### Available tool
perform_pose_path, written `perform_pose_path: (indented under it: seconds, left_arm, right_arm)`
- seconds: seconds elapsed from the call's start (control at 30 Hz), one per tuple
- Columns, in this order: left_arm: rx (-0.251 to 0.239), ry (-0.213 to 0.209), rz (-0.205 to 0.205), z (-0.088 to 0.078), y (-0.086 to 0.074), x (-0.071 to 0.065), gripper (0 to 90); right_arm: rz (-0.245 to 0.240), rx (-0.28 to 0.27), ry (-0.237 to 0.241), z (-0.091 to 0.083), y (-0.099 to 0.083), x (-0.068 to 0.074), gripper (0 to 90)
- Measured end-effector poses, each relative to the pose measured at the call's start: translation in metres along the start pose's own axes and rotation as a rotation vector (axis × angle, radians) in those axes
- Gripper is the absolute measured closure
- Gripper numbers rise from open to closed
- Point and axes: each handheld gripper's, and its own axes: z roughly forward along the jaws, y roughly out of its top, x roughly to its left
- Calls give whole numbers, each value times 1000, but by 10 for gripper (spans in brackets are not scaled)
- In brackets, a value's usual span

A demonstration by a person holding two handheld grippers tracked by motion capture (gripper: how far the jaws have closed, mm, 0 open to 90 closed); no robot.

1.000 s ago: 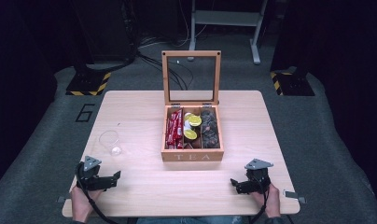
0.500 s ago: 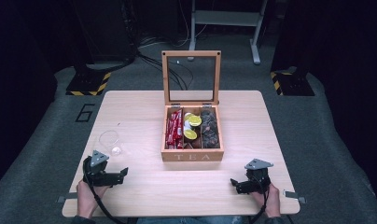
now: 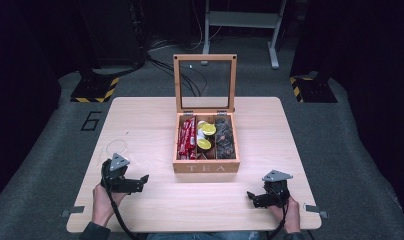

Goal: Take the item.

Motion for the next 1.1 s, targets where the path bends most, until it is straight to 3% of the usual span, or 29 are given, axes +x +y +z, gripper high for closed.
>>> perform_pose_path:
  seconds: [0.57,1.1]
  left_arm:
    - [-6,-55,73,12,33,-17,0]
    - [-15,-129,143,35,78,-42,0]
  right_arm:
    - [-1,0,0,0,0,0,4]
    - [4,0,-1,0,0,0,4]
